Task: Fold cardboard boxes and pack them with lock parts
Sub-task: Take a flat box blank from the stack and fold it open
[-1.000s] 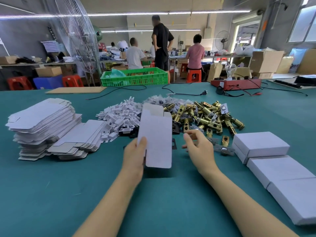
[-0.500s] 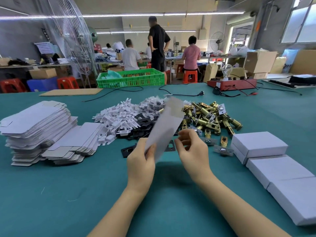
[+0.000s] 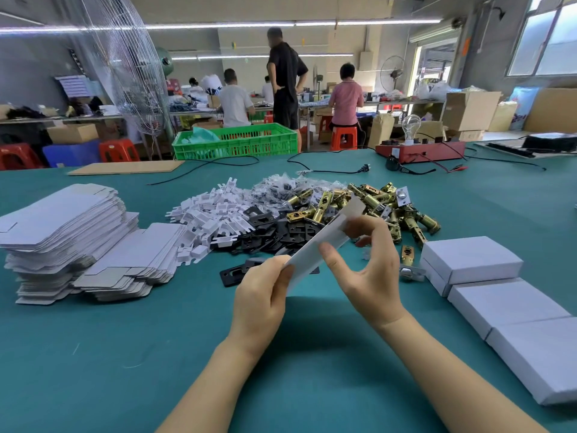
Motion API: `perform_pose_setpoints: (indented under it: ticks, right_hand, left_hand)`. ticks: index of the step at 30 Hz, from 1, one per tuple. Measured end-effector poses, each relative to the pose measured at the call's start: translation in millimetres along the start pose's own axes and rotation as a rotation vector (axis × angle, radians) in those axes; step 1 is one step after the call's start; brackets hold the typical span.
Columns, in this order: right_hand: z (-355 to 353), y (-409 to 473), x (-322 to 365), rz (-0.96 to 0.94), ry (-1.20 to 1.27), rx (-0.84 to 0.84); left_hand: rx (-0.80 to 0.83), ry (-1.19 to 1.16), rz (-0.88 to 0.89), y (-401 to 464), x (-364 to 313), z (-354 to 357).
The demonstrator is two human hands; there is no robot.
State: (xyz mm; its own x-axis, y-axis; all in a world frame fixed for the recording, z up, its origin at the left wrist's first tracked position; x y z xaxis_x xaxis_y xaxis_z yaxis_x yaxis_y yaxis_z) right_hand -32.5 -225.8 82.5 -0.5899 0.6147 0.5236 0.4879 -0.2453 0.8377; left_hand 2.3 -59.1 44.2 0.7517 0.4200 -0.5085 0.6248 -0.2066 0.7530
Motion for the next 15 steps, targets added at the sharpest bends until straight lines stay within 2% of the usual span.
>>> perform_pose_setpoints:
  ticks: [4, 10, 15]
  right_hand:
    - [0, 5, 0, -0.022, -0.053, 0.046]
    - [3, 4, 8, -0.078, -0.154, 0.104]
    - [9, 0, 9, -0.011, -0.124, 0.225]
  left_hand:
    - [-0.04, -0.001, 0.066, -1, -5, 0]
    - [-0.165, 0.034, 0.06, -7, -4, -7]
    - [-0.182, 0.068, 0.088, -5, 0, -11]
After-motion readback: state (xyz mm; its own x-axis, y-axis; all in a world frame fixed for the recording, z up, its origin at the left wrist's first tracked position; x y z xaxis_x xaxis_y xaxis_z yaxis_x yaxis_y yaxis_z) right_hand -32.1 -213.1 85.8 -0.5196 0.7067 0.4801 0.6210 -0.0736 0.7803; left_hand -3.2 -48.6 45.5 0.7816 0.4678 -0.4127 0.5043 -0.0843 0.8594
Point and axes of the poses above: each hand's wrist, its own y-axis towards the middle knuckle, its own z-axis out of the palm, x = y × z, the point moved 5 cm from there along y, towards the middle knuckle, and after that the axes turned 2 degrees about x, right-handed, at the moved point
